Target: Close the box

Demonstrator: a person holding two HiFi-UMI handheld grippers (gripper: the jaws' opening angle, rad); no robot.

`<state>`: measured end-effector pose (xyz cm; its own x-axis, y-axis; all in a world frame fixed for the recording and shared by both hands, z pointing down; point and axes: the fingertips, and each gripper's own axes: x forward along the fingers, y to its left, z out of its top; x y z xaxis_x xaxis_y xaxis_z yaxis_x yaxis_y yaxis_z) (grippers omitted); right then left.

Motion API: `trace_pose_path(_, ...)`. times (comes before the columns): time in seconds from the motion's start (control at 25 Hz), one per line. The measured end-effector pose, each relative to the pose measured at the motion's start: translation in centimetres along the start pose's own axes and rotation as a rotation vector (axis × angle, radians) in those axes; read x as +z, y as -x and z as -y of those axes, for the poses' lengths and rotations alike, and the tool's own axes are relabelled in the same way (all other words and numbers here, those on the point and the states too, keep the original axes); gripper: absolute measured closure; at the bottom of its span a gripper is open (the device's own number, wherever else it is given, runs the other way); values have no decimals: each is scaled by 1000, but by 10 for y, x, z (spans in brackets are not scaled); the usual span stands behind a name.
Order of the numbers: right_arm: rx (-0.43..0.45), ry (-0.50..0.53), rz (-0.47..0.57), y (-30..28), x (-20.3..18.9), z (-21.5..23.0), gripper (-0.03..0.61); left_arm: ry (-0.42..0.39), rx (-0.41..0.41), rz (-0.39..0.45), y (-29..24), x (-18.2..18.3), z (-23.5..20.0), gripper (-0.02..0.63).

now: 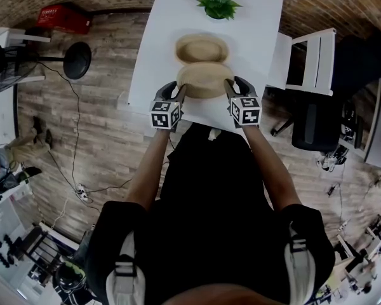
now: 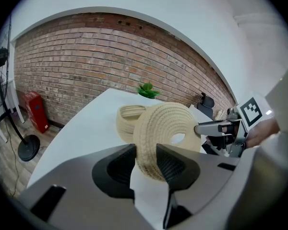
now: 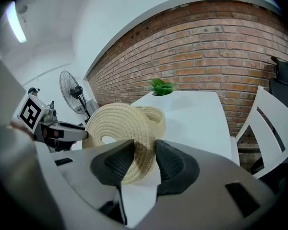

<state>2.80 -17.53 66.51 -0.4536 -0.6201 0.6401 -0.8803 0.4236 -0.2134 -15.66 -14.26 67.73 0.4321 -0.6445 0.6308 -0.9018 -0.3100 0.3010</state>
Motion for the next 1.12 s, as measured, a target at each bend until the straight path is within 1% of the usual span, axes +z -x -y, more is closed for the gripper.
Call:
trace_pose_path(0.36, -1, 2, 33, -19, 29, 4, 442, -22, 9, 37, -10, 33, -17, 476)
trace_pose_path(0.8, -14, -17, 49, -39, 51, 18, 442, -44, 9, 51, -29, 65, -28, 482)
trace_pose_path(1.12, -4, -8, 55, -57, 71, 23, 442, -41, 23, 66, -39, 83, -40, 483)
